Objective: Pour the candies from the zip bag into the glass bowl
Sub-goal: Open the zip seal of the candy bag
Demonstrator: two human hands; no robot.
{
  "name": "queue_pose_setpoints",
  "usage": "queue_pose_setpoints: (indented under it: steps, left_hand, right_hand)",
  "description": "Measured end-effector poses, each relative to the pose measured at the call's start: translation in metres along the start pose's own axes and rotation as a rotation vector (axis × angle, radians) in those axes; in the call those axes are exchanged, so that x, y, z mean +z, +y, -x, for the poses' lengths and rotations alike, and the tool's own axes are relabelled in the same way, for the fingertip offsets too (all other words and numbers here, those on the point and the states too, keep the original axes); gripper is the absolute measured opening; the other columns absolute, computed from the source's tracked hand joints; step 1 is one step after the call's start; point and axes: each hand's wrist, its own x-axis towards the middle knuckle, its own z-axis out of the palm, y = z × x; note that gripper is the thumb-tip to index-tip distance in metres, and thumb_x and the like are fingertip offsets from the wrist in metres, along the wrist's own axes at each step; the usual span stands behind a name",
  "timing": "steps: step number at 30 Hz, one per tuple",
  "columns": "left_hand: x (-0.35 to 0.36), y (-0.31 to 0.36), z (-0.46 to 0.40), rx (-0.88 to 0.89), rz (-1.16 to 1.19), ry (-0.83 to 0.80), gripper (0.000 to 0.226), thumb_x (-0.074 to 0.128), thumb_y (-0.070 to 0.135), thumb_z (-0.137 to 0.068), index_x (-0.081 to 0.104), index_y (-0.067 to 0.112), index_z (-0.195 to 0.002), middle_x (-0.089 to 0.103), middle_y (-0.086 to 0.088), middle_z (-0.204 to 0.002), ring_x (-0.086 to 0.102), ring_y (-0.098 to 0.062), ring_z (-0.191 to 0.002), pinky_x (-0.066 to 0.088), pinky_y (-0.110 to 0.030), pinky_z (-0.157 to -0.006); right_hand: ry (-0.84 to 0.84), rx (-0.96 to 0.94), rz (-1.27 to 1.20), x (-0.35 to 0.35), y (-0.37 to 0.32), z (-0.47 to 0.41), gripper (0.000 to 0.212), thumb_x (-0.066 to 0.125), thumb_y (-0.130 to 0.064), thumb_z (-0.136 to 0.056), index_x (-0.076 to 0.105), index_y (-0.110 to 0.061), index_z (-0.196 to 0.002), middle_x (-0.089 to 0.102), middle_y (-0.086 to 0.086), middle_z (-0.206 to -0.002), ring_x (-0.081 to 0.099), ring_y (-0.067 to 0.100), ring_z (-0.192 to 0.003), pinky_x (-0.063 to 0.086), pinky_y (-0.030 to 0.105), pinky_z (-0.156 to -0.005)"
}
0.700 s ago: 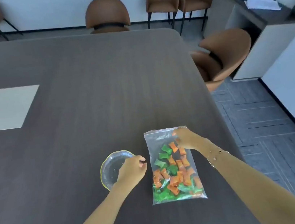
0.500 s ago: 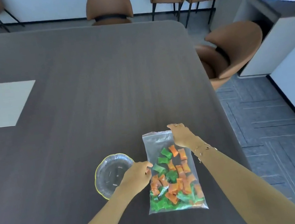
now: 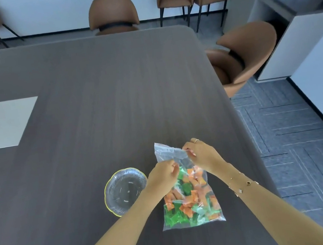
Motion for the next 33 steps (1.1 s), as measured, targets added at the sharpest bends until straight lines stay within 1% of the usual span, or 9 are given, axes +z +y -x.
queue_pose_setpoints:
  steps: [5,9,13,17,19,22,28,31,33]
  left_hand:
    - [-0.002,0.025,0.009,-0.180,0.432,0.117,0.037,0.046,0.039,-0.094,0.062,0.011,-0.075,0.068,-0.010,-0.076,0.063,-0.021,-0.065,0.055,-0.045,-0.080]
    - [-0.002,0.026,0.019,-0.244,0.409,0.202,0.047,0.047,0.034,-0.092,0.068,-0.006,-0.078,0.074,-0.020,-0.080,0.065,-0.028,-0.065,0.057,-0.043,-0.082]
    - [-0.013,0.033,0.028,-0.258,0.467,0.195,0.029,0.049,0.012,-0.083,0.061,0.011,-0.057,0.068,-0.007,-0.064,0.060,-0.020,-0.059,0.058,-0.038,-0.080]
    - [-0.018,0.039,0.038,-0.092,0.423,0.120,0.024,0.052,0.013,-0.086,0.068,0.016,-0.068,0.067,0.001,-0.062,0.061,0.000,-0.049,0.055,-0.018,-0.063]
    - [-0.016,0.039,0.044,0.000,0.398,0.099,0.018,0.056,0.016,-0.087,0.069,0.016,-0.075,0.070,-0.002,-0.066,0.063,-0.002,-0.054,0.052,-0.013,-0.058]
    - [-0.014,0.035,0.053,0.098,0.427,0.093,0.024,0.056,0.012,-0.090,0.065,0.021,-0.069,0.068,0.003,-0.064,0.062,0.003,-0.051,0.047,-0.007,-0.052]
    - [-0.019,0.029,0.063,0.168,0.306,0.032,0.018,0.056,0.017,-0.092,0.071,0.007,-0.089,0.076,-0.011,-0.083,0.063,0.005,-0.054,0.048,-0.003,-0.055]
    - [-0.021,0.027,0.066,0.168,0.252,0.000,0.018,0.056,0.018,-0.092,0.071,0.008,-0.091,0.077,-0.012,-0.086,0.065,-0.002,-0.061,0.049,-0.005,-0.057]
    - [-0.020,0.026,0.068,0.154,0.231,0.001,0.020,0.056,0.018,-0.090,0.071,0.006,-0.089,0.077,-0.012,-0.085,0.068,-0.010,-0.065,0.052,-0.011,-0.065]
  right_hand:
    - [0.070,-0.076,0.038,-0.017,-0.015,0.039,0.025,0.046,-0.013,-0.094,0.064,-0.017,-0.110,0.060,0.004,-0.106,0.063,0.025,-0.091,0.053,0.038,-0.067]
    - [0.125,-0.121,0.067,-0.025,-0.024,0.060,0.024,0.046,-0.015,-0.096,0.065,-0.018,-0.109,0.062,0.004,-0.105,0.063,0.024,-0.092,0.055,0.038,-0.070]
    - [0.118,-0.145,0.107,-0.034,-0.033,0.078,0.025,0.045,-0.014,-0.096,0.065,-0.017,-0.110,0.063,0.003,-0.107,0.063,0.024,-0.093,0.052,0.033,-0.071]
    - [0.069,0.006,-0.106,-0.042,-0.045,0.092,0.018,0.055,-0.027,-0.089,0.069,-0.021,-0.100,0.065,-0.005,-0.093,0.061,0.017,-0.083,0.053,0.033,-0.074]
    - [0.030,0.065,-0.244,-0.047,-0.051,0.096,0.019,0.057,-0.030,-0.088,0.071,-0.017,-0.092,0.070,-0.003,-0.088,0.063,0.020,-0.080,0.055,0.038,-0.078]
    - [-0.005,0.125,-0.347,-0.051,-0.052,0.100,0.020,0.059,-0.024,-0.089,0.074,-0.011,-0.092,0.075,0.006,-0.095,0.067,0.024,-0.091,0.053,0.039,-0.087]
    - [-0.085,0.202,-0.486,-0.052,-0.050,0.105,0.018,0.065,-0.022,-0.085,0.077,-0.011,-0.092,0.075,0.005,-0.093,0.069,0.018,-0.092,0.054,0.033,-0.087]
    - [-0.139,0.232,-0.466,-0.059,-0.055,0.106,0.019,0.064,-0.019,-0.082,0.077,-0.009,-0.091,0.071,0.004,-0.080,0.066,0.017,-0.083,0.051,0.028,-0.076]
    - [-0.132,0.232,-0.379,-0.058,-0.060,0.106,0.018,0.063,-0.018,-0.080,0.077,-0.009,-0.088,0.073,0.004,-0.083,0.067,0.019,-0.081,0.051,0.027,-0.070]
